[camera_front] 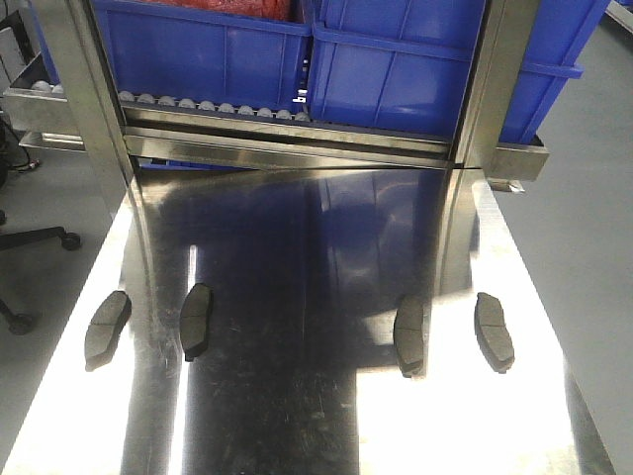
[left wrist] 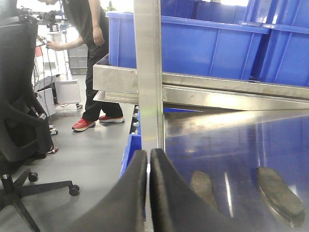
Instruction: Move and align brake pads A on conveyor
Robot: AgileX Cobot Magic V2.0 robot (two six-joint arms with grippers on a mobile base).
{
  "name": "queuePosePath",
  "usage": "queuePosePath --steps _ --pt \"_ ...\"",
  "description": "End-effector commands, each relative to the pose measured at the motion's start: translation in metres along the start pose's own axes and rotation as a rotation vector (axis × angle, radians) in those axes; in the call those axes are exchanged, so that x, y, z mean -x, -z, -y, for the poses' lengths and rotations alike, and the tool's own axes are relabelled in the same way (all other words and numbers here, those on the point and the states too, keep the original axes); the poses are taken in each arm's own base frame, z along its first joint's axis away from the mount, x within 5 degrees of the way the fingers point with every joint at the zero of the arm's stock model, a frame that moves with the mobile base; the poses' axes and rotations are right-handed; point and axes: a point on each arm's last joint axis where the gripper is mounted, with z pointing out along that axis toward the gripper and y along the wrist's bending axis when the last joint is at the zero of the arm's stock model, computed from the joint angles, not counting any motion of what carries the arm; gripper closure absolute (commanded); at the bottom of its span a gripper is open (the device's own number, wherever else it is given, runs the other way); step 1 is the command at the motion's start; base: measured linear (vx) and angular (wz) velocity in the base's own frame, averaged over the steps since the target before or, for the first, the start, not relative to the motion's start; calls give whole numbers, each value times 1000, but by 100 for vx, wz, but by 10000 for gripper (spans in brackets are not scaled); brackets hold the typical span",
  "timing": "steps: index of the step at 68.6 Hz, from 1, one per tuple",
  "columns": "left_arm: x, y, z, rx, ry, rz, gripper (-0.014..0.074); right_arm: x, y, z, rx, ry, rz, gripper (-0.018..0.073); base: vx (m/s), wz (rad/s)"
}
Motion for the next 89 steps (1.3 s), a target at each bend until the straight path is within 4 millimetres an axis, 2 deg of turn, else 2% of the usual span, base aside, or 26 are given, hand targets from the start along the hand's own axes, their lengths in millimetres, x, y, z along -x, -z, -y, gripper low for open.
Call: queuePosePath --steps 1,89 --pt "0 0 0 -7 6 65 602 6 1 1 -14 9 81 569 0 0" --pt "0 0 0 -8 6 73 602 6 1 1 -14 9 81 569 0 0"
